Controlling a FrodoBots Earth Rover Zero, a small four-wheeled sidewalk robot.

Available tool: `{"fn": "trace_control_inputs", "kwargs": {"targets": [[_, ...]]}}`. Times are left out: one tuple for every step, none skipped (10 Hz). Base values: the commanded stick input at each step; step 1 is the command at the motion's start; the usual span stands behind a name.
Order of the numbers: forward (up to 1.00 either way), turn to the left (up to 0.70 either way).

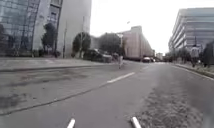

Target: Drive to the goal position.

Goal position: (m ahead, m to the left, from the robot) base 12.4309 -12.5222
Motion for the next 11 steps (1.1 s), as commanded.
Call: {"fn": "trace_control_inputs", "kwargs": {"targets": [[0.70,0.00],[0.70,0.00],[0.70,0.00],[0.70,0.00],[0.70,0.00],[0.70,0.00],[0.70,0.00],[0.70,0.00],[0.70,0.00],[0.70,0.00],[0.70,0.00]]}}
